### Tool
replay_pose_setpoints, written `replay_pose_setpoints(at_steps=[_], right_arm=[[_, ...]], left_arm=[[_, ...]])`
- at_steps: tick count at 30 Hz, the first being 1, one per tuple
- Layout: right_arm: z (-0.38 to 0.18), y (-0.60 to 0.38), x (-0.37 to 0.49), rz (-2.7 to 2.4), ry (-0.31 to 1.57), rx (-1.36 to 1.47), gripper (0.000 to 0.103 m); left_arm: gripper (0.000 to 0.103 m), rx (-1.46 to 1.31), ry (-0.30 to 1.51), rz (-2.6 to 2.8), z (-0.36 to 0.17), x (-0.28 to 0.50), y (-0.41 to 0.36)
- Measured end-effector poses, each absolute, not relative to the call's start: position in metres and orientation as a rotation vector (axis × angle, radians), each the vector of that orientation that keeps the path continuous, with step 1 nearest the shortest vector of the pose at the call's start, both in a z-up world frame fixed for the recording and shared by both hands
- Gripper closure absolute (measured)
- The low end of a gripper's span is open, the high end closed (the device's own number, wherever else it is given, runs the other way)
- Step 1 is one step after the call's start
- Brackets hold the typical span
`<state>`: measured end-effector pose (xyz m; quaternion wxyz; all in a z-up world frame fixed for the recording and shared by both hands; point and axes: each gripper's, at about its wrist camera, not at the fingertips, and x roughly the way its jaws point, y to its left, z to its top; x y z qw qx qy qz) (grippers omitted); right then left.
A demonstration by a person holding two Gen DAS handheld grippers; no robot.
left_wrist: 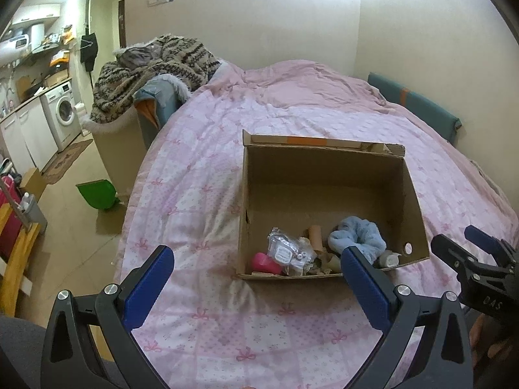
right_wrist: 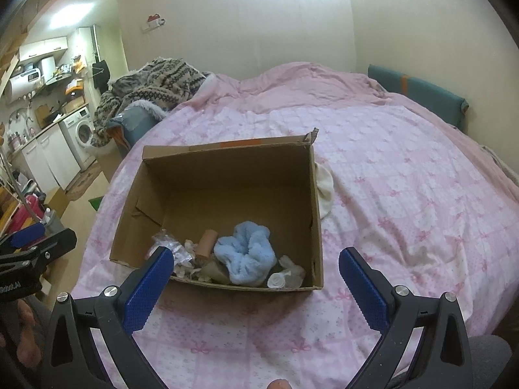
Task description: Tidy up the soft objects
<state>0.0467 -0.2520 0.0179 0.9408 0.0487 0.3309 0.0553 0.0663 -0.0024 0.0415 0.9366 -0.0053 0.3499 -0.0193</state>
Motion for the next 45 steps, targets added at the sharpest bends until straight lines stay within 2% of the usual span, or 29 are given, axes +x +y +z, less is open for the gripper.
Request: replay_pose_setpoints(at_steps=[45], right_arm=[[0.016, -0.2545, 0.049, 0.111, 0.685, 0.106, 0.0]], left_arm=[[0.0, -0.019, 0.714, -0.052, 0.0383, 0.0605, -0.0028]])
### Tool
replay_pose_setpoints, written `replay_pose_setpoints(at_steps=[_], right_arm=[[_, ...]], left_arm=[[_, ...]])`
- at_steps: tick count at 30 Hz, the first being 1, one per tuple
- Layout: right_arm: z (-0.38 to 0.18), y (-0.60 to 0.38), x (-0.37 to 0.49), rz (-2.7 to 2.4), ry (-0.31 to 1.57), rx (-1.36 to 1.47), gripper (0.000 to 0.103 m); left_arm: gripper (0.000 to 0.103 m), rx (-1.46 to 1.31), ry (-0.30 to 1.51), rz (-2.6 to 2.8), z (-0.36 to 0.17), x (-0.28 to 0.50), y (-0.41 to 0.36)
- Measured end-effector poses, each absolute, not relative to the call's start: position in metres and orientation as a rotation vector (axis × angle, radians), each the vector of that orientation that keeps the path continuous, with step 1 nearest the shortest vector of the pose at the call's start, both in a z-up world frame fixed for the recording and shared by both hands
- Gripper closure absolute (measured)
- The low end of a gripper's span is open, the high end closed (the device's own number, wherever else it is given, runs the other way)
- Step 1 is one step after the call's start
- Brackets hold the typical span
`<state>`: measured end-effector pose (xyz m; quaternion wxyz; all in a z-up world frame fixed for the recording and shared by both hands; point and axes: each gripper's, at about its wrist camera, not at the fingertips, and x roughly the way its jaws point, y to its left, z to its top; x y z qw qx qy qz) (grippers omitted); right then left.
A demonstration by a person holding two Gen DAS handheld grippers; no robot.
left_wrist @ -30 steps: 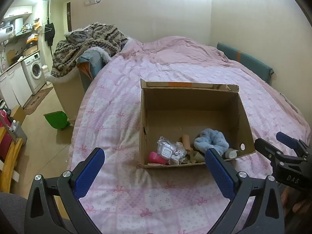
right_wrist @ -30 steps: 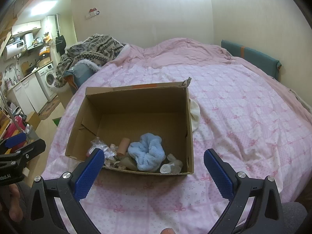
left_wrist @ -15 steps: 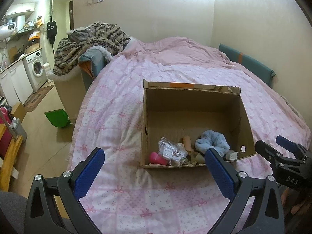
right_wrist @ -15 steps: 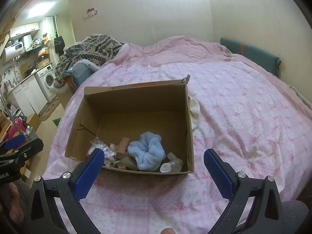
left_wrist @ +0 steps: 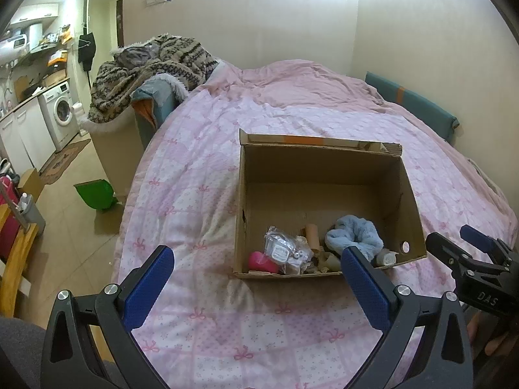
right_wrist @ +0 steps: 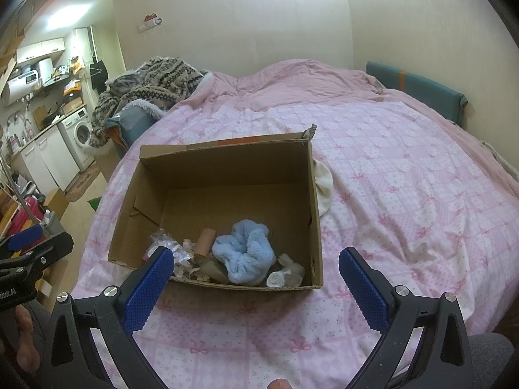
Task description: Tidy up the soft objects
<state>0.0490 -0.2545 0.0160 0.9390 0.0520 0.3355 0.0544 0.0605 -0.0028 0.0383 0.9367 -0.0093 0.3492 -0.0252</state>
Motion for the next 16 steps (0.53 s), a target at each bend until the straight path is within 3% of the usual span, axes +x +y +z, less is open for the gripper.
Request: replay_pose_setpoints(at_steps=[16], right_arm=[[0.0157, -0.2542, 0.0496, 0.119, 0.682, 0.118, 0.0]], left_arm=[[0.0, -0.038, 0.747, -0.059, 0.0306, 0.0661, -0.0013]])
